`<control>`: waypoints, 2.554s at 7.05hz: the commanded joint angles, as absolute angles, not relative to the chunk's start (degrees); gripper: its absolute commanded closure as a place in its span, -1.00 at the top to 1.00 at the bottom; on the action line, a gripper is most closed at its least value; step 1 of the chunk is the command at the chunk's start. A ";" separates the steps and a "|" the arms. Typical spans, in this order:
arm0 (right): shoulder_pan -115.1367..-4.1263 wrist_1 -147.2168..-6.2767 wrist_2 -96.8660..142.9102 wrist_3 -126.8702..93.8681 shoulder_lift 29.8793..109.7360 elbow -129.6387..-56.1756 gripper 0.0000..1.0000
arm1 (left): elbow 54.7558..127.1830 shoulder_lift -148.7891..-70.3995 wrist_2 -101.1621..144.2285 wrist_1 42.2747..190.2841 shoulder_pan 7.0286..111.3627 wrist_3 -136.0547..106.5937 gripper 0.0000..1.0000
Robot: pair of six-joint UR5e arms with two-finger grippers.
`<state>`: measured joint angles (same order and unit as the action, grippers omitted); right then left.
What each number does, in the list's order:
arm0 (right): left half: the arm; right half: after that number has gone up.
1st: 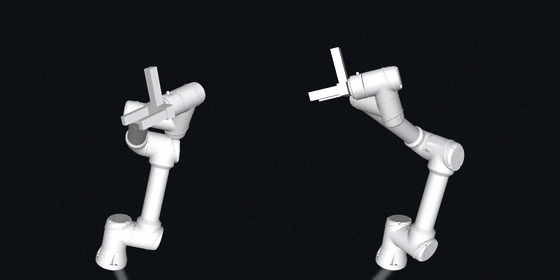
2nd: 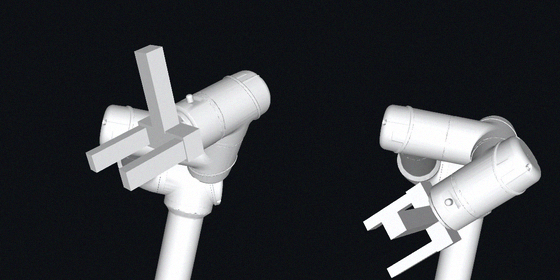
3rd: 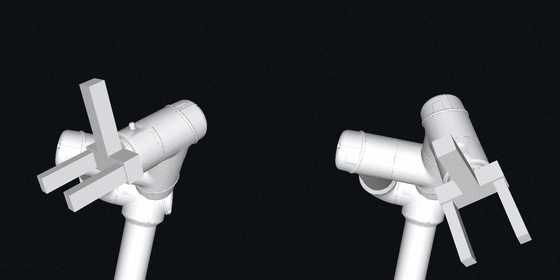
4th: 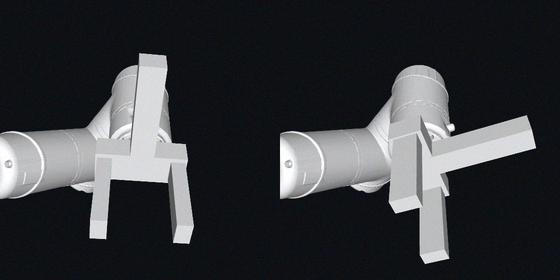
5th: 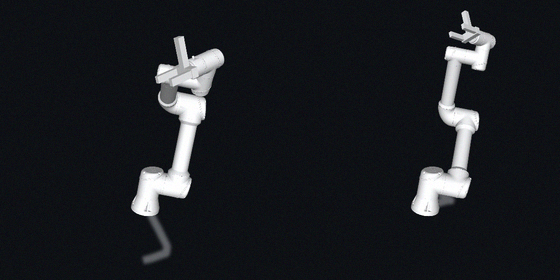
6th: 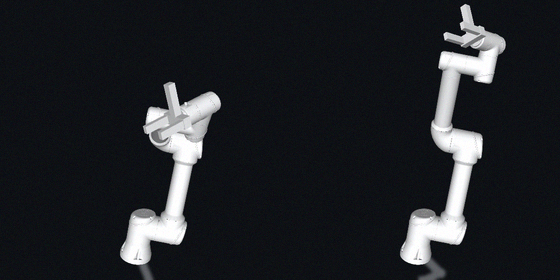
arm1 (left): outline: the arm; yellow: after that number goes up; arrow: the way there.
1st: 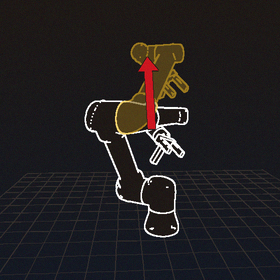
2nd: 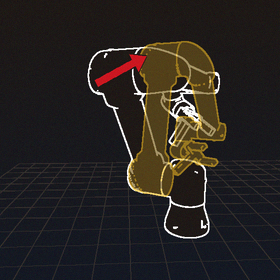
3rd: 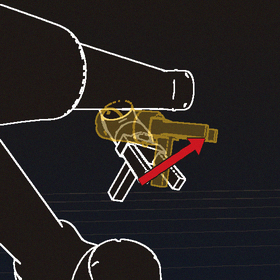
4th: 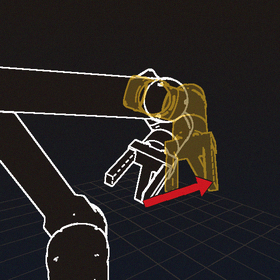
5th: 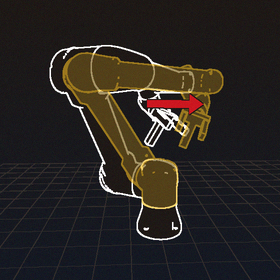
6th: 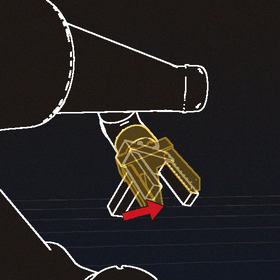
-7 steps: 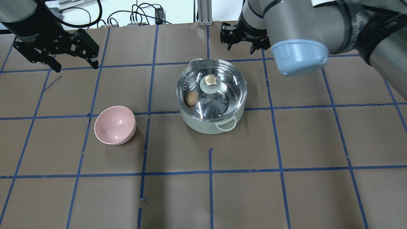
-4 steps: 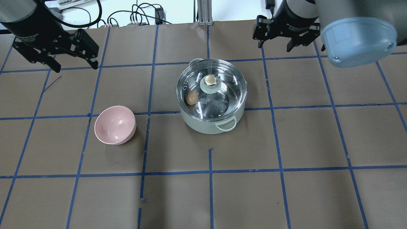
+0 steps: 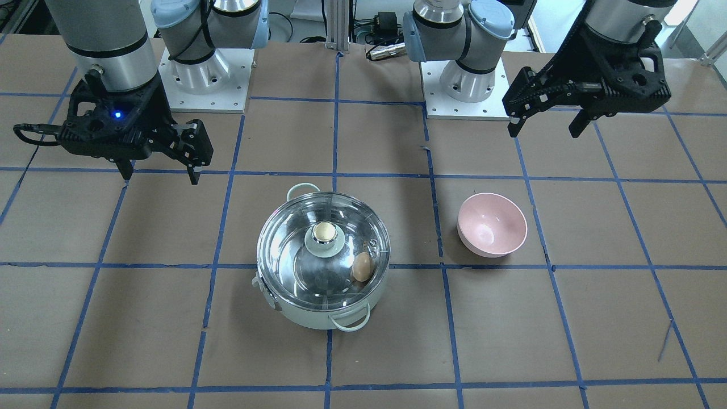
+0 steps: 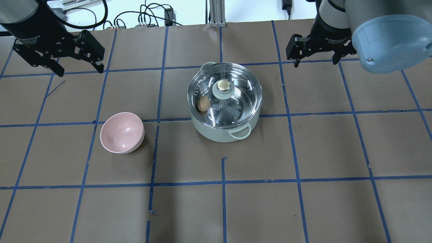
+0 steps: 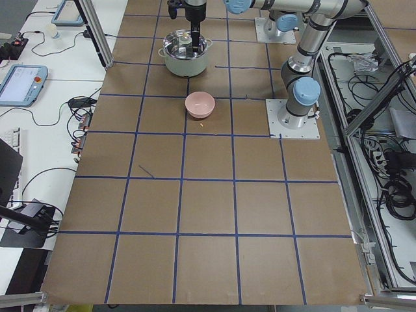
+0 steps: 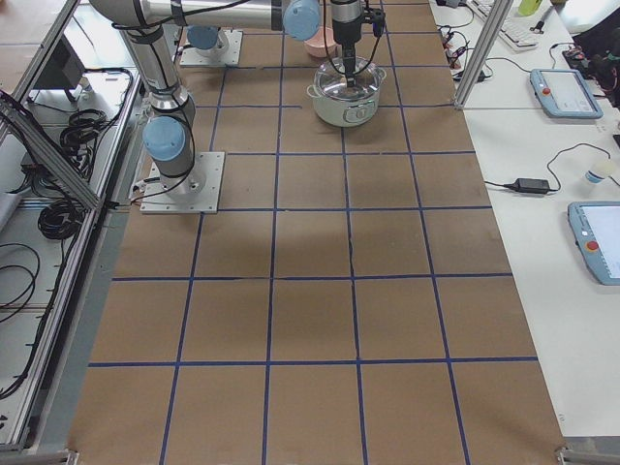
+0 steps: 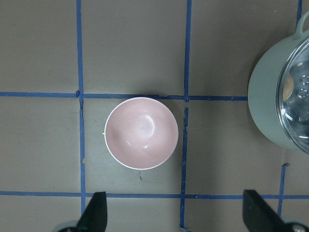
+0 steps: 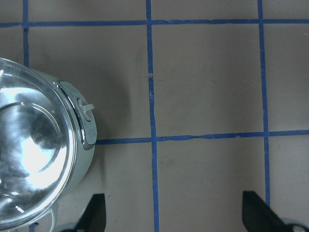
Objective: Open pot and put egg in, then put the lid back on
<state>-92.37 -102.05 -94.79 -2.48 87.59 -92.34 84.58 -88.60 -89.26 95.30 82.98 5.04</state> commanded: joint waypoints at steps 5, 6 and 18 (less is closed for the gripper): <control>-87.88 -100.90 -91.87 1.06 87.71 -92.55 1.00 | 84.81 -88.42 -89.30 95.10 82.88 5.10 1.00; -88.59 -100.81 -89.58 1.05 87.89 -92.64 1.00 | 84.81 -88.33 -89.38 95.36 82.88 5.10 1.00; -88.42 -100.46 -89.21 2.72 87.80 -93.16 1.00 | 84.81 -88.24 -89.12 96.59 82.44 5.01 1.00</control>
<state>-88.49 -100.46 -89.21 2.18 87.88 -93.08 84.81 -88.17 -89.19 96.59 82.46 5.01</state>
